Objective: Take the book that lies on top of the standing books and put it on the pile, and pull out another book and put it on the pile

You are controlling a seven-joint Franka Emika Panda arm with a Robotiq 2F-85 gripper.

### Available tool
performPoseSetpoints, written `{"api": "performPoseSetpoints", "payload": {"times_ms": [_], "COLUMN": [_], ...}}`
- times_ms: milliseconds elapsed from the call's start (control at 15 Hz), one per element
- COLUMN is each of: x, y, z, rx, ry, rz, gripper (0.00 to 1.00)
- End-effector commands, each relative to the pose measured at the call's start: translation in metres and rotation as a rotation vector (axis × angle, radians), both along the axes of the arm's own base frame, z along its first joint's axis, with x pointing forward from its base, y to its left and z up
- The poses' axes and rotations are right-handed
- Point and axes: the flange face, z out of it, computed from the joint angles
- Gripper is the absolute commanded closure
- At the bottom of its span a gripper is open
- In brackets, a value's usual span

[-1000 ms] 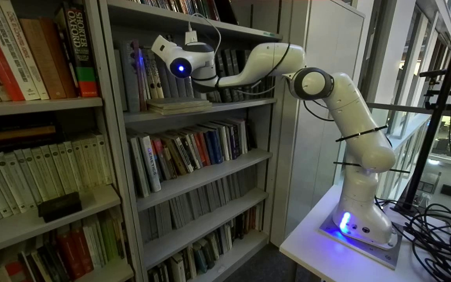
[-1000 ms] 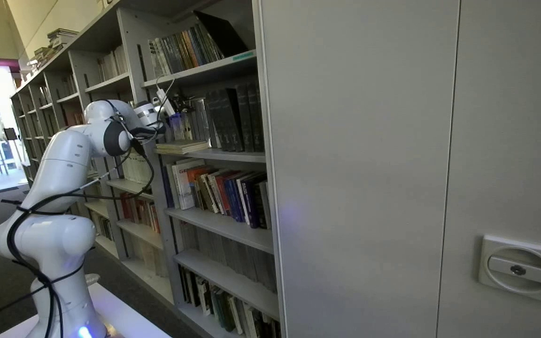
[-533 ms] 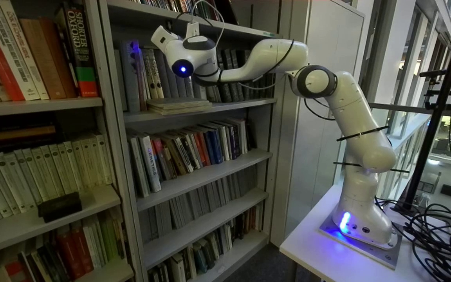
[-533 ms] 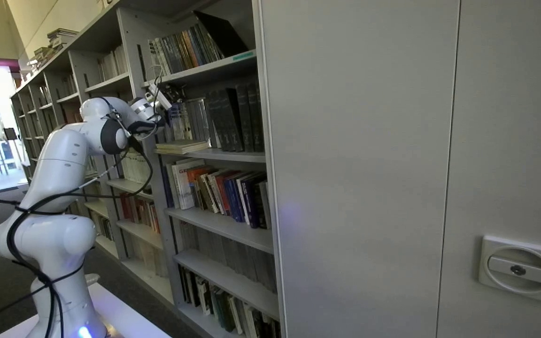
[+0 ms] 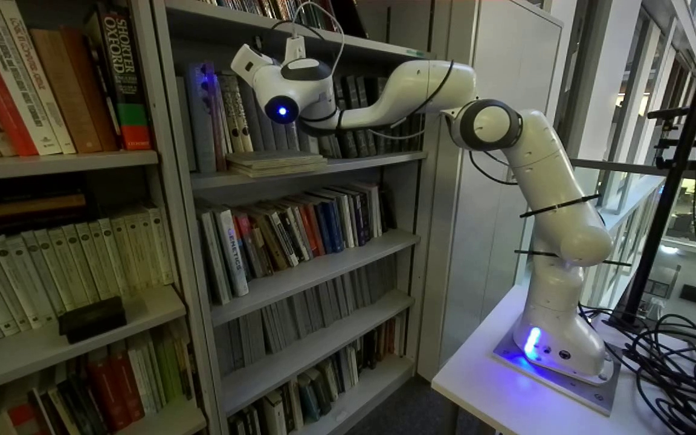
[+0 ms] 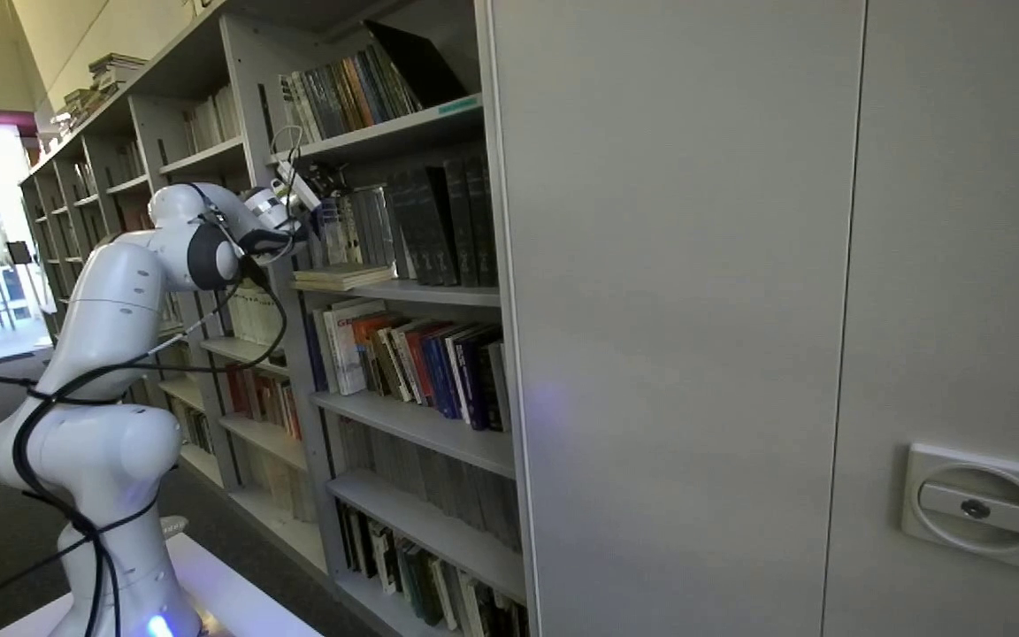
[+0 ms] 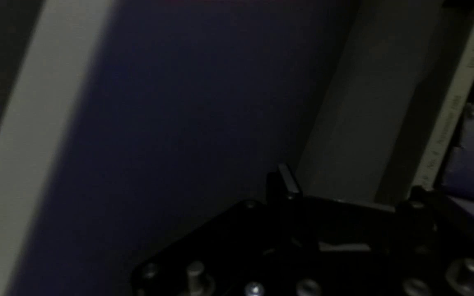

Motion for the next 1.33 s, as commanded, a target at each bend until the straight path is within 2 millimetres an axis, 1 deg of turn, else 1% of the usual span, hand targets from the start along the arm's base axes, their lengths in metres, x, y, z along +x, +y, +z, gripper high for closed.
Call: {"api": "performPoseSetpoints", "payload": {"times_ms": [0,133,200,267,333,533,867,933,1000,1067,1200,1267], "x": [-0.014,-0.016,-0.017,-0.017,-0.018,-0.019,-0.017,-0.015,-0.013,-0.011,-0.006,-0.004], "y": [-0.007,-0.008,-0.008,-0.009,-0.009,-0.011,-0.013,-0.014,-0.015,-0.016,-0.019,-0.022], "z": [-0.004,-0.009,-0.01,-0.009,-0.008,-0.001,0.006,0.006,0.005,0.004,0.004,0.003], "rx": [0.034,0.066,0.081,0.097,0.11,0.14,0.128,0.121,0.113,0.108,0.1,0.098], "ry": [0.161,0.229,0.257,0.279,0.295,0.306,0.283,0.276,0.275,0.274,0.273,0.273], "rz": [0.012,0.0,-0.003,-0.005,-0.006,-0.009,-0.013,-0.021,-0.025,-0.03,-0.042,-0.048], "gripper": [1.0,1.0,0.83,0.72,0.66,0.43,0.06,0.47,0.43,0.43,0.58,0.68]}}
